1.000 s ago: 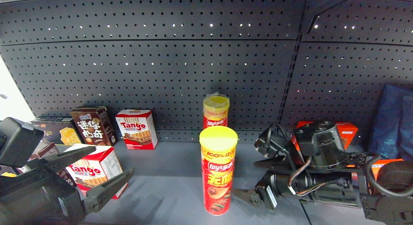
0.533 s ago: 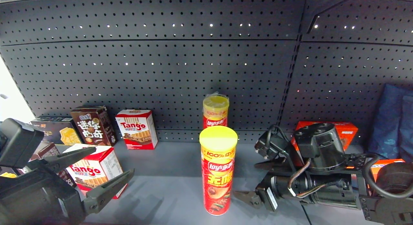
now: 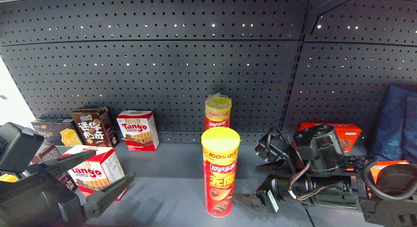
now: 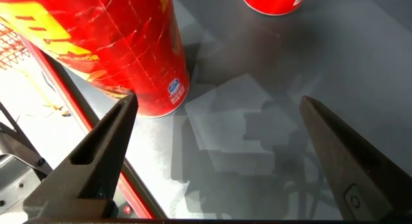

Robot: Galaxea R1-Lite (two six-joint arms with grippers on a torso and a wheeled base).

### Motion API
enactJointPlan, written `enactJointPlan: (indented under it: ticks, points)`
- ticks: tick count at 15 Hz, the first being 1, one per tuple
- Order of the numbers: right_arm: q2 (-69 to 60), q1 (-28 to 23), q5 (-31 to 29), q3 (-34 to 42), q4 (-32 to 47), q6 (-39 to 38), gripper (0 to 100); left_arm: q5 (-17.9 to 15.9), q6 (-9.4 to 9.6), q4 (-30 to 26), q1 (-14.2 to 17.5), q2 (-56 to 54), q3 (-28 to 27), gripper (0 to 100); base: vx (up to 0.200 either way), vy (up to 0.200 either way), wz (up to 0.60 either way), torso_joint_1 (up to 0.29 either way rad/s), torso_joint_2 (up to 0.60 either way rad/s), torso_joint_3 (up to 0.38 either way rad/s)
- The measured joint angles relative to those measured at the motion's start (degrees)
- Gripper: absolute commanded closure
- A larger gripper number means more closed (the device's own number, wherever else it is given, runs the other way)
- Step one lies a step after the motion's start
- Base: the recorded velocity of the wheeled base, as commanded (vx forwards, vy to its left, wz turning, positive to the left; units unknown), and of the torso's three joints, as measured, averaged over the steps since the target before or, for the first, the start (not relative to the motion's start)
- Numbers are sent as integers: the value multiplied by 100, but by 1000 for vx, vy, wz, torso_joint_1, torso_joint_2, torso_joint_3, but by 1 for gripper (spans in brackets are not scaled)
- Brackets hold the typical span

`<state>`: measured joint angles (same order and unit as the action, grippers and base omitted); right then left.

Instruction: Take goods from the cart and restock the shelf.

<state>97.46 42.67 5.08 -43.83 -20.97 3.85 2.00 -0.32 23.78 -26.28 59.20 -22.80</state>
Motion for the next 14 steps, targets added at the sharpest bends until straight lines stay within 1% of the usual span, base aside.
enactJointPlan:
  ticks: [9,14]
  points:
    - [49,-13,0,-85,-62,0,0,11,-1,2,0,-11,0,0,0,0,0,0,0,0]
    - [-188,-89,-11,59,-79,-9,0,13,-1,5,7,-33,48,0,0,0,0,0,0,0]
